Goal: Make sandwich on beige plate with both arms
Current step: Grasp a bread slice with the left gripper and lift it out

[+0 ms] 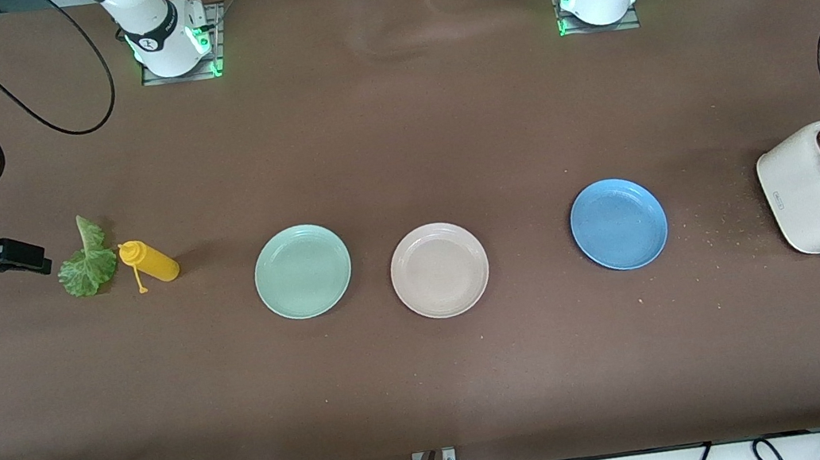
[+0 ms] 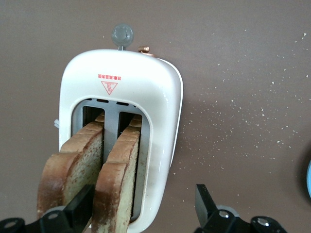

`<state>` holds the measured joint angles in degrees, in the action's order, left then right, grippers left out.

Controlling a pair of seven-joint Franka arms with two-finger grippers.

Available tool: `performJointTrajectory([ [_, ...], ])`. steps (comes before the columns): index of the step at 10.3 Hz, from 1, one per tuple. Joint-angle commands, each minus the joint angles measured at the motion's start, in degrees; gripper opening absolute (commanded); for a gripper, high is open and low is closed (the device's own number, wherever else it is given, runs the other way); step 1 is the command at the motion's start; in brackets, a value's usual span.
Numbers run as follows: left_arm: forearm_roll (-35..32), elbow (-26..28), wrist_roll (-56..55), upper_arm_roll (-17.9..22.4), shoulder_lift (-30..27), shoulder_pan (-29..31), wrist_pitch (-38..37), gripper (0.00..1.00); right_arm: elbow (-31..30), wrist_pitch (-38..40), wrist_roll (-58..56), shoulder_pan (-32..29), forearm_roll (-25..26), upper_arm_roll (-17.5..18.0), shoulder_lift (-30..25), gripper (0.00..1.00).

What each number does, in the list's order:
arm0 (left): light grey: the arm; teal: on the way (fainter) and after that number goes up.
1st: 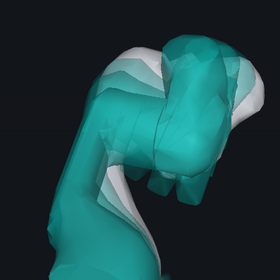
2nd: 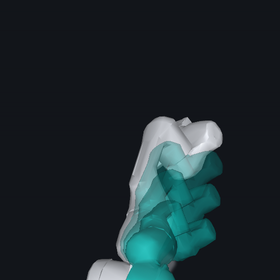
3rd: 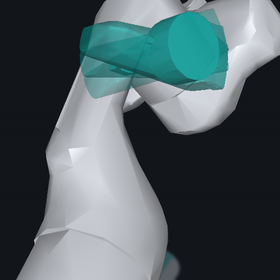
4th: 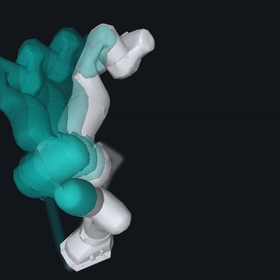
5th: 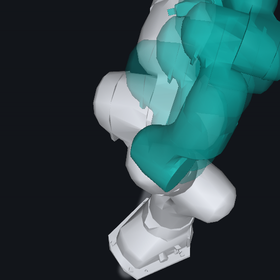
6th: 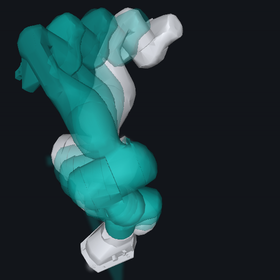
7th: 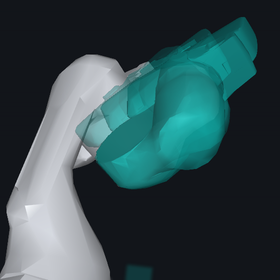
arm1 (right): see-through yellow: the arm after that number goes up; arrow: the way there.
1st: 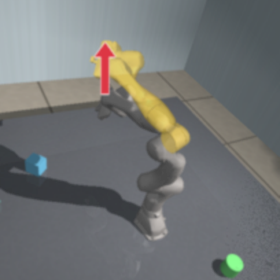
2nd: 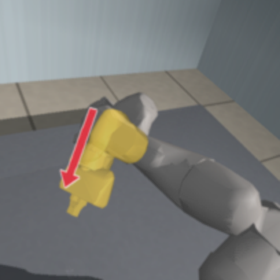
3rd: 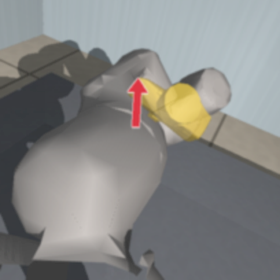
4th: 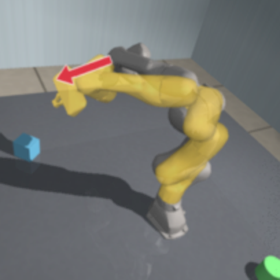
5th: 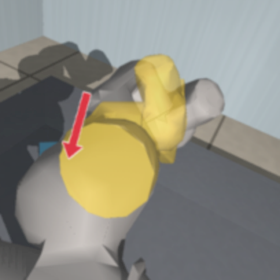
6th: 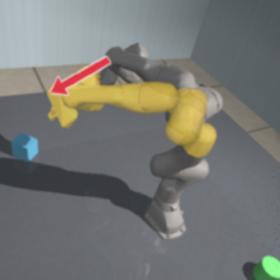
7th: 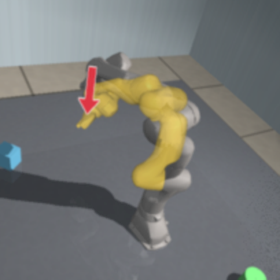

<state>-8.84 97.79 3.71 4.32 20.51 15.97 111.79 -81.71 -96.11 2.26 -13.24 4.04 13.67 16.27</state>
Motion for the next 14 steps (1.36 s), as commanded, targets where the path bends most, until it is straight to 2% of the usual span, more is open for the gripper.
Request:
performJointTrajectory([
  [1, 0.4, 1.5, 0.1, 0.2, -0.9, 0.3, 0.9, 0.75, 1.4, 0.7, 0.5, -0.2, 0.7, 0.4, 0.6, 1.00],
  [5, -2.0, 3.6, 2.7, 0.2, -1.4, 1.0, 0.8, 0.33, 1.4, 0.7, 0.5, -0.2, 0.8, 0.4, 0.6, 1.00],
  [7, -2.1, 4.3, 5.9, 0.2, -3.4, 1.7, 0.8, 0.04, 1.4, 0.7, 0.5, -0.2, 0.7, 0.4, 0.6, 1.00],
  [8, -2.8, 4.7, 6.5, 0.2, -4.4, 1.7, 0.6, 0.00, 1.4, 0.7, 0.4, -0.3, 0.7, 0.4, 0.6, 1.00],
  [10, -3.8, 4.2, 8.2, 0.2, -4.6, 1.7, 0.5, 0.00, 1.4, 0.7, 0.5, -0.2, 0.7, 0.4, 0.6, 1.00],
  [14, -1.5, 3.6, 8.2, 0.1, -10.9, -0.8, 0.2, 0.00, 1.4, 0.7, 0.5, -0.3, 0.7, 0.4, 0.6, 1.00],
])
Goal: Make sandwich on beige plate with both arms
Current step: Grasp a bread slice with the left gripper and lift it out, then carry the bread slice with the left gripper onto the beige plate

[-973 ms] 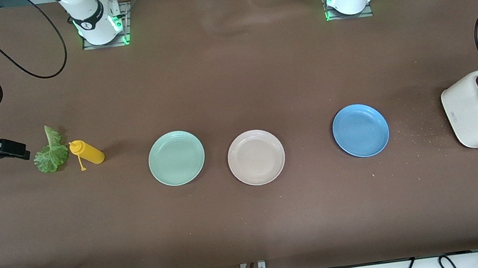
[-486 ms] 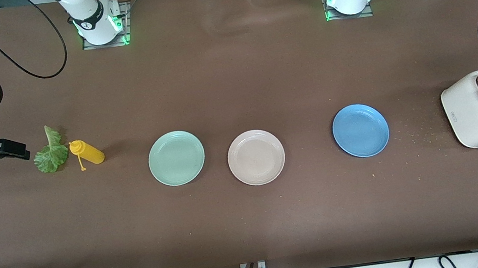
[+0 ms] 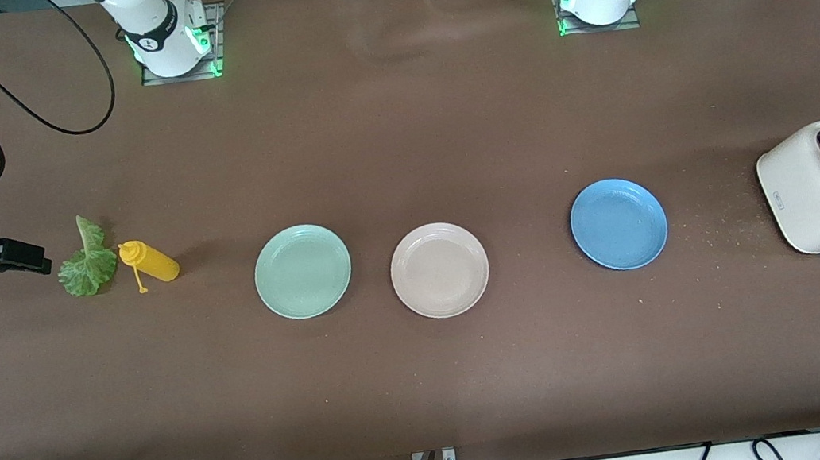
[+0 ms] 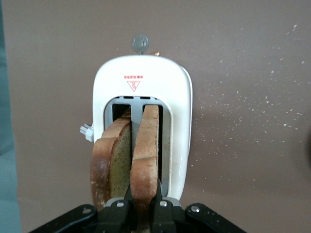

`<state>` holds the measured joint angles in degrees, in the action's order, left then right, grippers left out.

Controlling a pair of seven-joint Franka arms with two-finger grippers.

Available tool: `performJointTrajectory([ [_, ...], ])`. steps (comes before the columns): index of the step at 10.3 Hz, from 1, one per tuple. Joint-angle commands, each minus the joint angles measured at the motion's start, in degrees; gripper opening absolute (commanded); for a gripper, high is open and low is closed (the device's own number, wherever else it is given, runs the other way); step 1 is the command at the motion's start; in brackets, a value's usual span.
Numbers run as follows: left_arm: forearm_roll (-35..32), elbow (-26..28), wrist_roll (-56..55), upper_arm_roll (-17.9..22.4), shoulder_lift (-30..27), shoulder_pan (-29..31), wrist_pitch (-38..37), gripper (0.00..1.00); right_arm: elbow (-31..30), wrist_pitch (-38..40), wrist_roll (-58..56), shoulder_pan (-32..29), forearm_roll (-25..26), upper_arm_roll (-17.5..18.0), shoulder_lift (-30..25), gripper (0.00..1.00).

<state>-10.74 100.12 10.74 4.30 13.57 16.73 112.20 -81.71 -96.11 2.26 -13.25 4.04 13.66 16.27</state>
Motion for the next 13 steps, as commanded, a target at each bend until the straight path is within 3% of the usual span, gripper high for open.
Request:
performJointTrajectory([
  [1, 3.6, 1.3, 1.1, 0.1, -5.6, -2.8, -0.3, 0.00, 1.4, 0.7, 0.4, -0.3, 0.7, 0.4, 0.6, 1.00],
  [4, 7.3, 1.3, -1.3, -0.1, -8.5, -8.9, -4.7, 0.00, 1.4, 0.7, 0.4, -0.3, 0.7, 0.4, 0.6, 1.00],
  [6, 20.4, 1.2, -5.4, -1.1, -8.6, -8.8, -6.5, 0.00, 1.4, 0.7, 0.4, -0.3, 0.7, 0.4, 0.6, 1.00],
  [8, 30.0, 1.3, -10.4, -6.3, -7.3, -8.1, -6.9, 0.00, 1.4, 0.7, 0.4, -0.2, 0.8, 0.4, 0.6, 1.00],
  [10, 38.7, -1.1, -13.1, -11.0, -1.7, -7.9, -6.9, 0.00, 1.4, 0.7, 0.4, -0.2, 0.8, 0.4, 0.6, 1.00],
  [13, 52.0, -4.7, -11.8, -12.3, 7.1, -11.0, -6.8, 0.00, 1.4, 0.7, 0.4, -0.2, 0.7, 0.4, 0.6, 1.00],
])
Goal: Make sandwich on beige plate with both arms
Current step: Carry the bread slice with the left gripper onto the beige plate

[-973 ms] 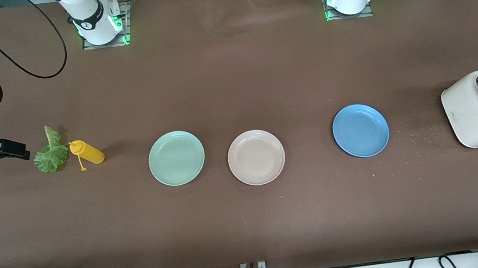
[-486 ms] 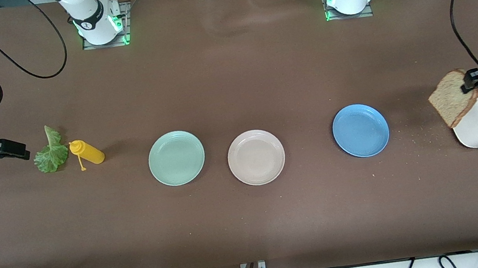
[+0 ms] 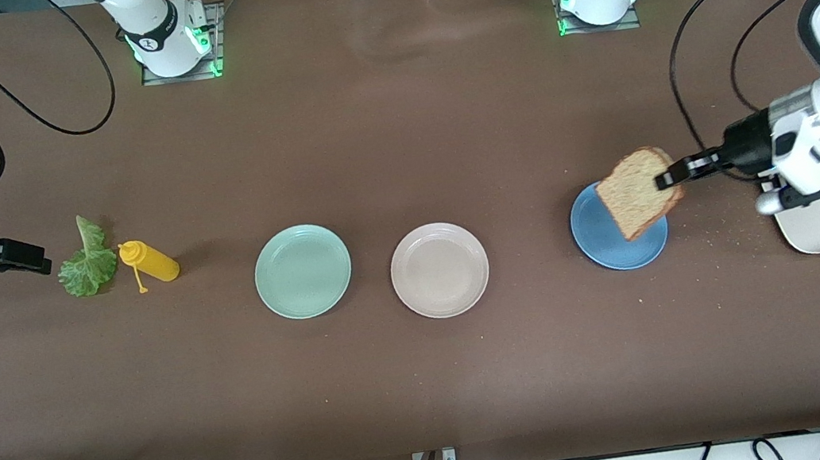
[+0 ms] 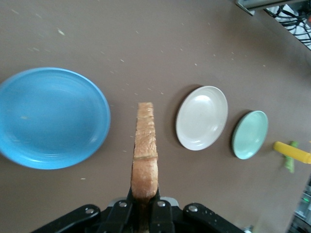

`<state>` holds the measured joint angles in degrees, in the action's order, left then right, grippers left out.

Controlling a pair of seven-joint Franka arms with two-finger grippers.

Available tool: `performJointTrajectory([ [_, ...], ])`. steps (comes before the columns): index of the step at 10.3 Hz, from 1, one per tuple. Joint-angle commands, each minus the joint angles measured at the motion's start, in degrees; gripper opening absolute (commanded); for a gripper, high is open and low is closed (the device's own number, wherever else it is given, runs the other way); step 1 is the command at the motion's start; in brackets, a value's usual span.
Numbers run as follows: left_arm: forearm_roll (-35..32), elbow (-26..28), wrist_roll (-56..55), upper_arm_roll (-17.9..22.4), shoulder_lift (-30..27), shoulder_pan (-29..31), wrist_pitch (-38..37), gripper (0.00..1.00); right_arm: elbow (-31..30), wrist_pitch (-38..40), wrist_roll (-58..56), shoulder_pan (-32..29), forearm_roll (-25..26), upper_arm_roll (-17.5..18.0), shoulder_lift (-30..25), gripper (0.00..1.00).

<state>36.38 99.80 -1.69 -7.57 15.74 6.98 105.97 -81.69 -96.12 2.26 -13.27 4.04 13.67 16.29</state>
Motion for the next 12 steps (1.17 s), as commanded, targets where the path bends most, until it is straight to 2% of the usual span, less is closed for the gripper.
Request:
performJointTrajectory([
  [1, 8.4, -5.9, 2.6, -1.4, 7.9, -2.0, -0.6, 0.00, 1.4, 0.8, 0.4, -0.2, 0.8, 0.4, 0.6, 1.00],
  [3, 15.3, -8.4, 11.5, -4.0, 14.5, -2.1, -0.5, 0.00, 1.4, 0.8, 0.0, -0.3, 0.8, 0.4, 0.6, 1.00],
  [5, 21.2, -10.5, 19.9, -4.6, 20.6, -4.3, -0.3, 0.00, 1.4, 0.8, -0.1, -0.3, 0.8, 0.4, 0.6, 1.00],
  [7, 24.4, -10.9, 23.9, -4.6, 23.4, -6.2, 1.2, 0.00, 1.4, 0.8, -0.1, -0.4, 0.8, 0.4, 0.6, 1.00],
  [10, 30.0, -10.9, 29.1, -4.6, 26.4, -10.9, 8.9, 0.00, 1.4, 0.8, -0.2, -0.4, 0.7, 0.4, 0.6, 1.00],
  [12, 30.9, -10.9, 29.1, -4.6, 27.1, -13.0, 12.3, 0.00, 1.4, 0.6, -0.3, -0.9, 0.7, 0.3, 0.7, 1.00],
])
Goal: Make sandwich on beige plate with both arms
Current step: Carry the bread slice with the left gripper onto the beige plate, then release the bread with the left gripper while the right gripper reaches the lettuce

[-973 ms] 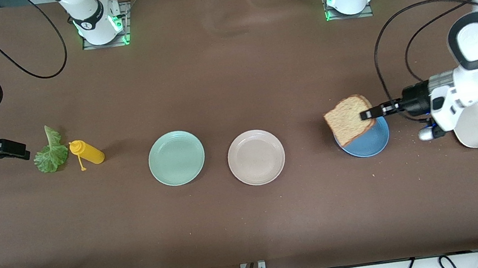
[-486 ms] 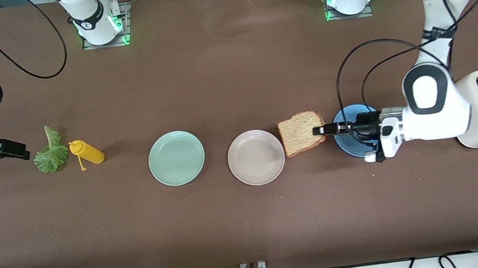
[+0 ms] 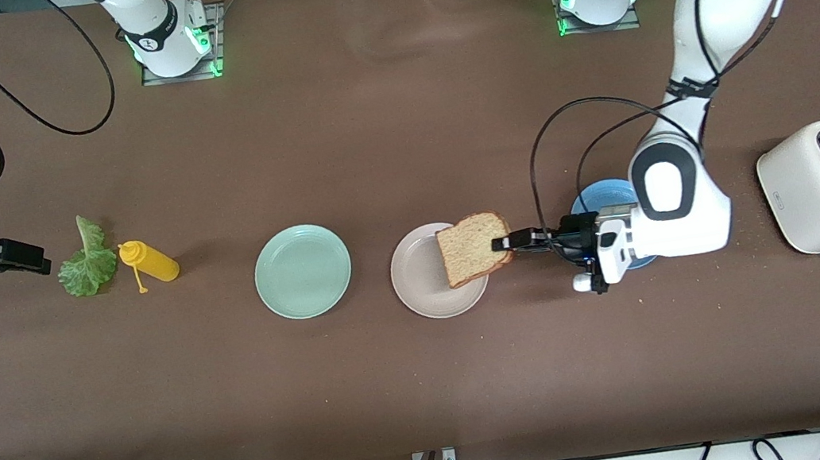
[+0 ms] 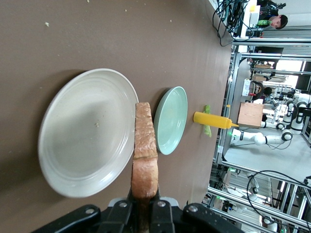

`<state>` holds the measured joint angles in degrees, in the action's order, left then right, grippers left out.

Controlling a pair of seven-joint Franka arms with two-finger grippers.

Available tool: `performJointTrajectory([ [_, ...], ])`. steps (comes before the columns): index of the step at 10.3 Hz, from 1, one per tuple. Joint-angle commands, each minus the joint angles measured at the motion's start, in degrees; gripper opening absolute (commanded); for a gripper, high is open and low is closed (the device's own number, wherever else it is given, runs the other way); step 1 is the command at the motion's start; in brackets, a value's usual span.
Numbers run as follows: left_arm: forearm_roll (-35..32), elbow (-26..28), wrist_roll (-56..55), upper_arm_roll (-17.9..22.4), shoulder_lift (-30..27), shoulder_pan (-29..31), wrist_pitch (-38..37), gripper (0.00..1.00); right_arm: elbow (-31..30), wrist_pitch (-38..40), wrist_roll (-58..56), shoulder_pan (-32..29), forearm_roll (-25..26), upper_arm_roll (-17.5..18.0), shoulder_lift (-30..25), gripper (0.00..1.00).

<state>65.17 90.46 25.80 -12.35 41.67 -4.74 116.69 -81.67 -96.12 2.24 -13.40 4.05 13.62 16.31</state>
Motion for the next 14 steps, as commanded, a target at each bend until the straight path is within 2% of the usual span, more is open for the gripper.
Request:
performJointTrajectory([
  [1, 2.9, -1.6, 1.6, 0.2, 1.7, -1.5, 2.0, 0.00, 1.3, 0.3, -0.3, -1.3, 0.8, 0.4, 0.7, 1.00],
  [3, 3.1, -1.6, 1.6, 0.2, 2.8, -3.4, 5.3, 0.00, 1.2, -0.3, -0.3, -4.1, 1.0, 0.4, 2.1, 1.00],
  [6, 5.2, -1.6, 1.6, 0.2, 3.9, -6.1, 9.8, 0.00, 0.0, -3.0, -0.3, -7.7, 1.3, 0.0, 7.1, 1.00],
  [9, 6.4, -2.0, 1.7, 0.2, 4.9, -7.6, 12.5, 0.00, -7.3, -9.7, 0.0, -9.4, 8.1, -0.3, 8.4, 1.00],
  [10, 6.2, -2.2, 1.7, 0.3, 5.3, -7.8, 12.6, 0.00, -10.9, -12.9, 0.0, -10.1, 8.0, -0.3, 8.4, 1.00],
  [12, 5.5, -2.2, 4.0, 0.4, 5.3, -7.8, 12.6, 0.79, -16.8, -15.4, 0.7, -10.4, 7.6, -0.3, 8.3, 1.00],
  [13, 5.7, -2.1, 4.3, 0.6, 5.1, -7.9, 13.4, 1.00, -19.3, -15.5, 0.7, -10.4, 7.6, -0.3, 8.3, 1.00],
  [14, 5.6, -2.0, 4.3, 0.7, 5.1, -8.3, 14.7, 1.00, -21.3, -15.5, 0.7, -10.5, 7.6, -0.7, 8.3, 1.00],
])
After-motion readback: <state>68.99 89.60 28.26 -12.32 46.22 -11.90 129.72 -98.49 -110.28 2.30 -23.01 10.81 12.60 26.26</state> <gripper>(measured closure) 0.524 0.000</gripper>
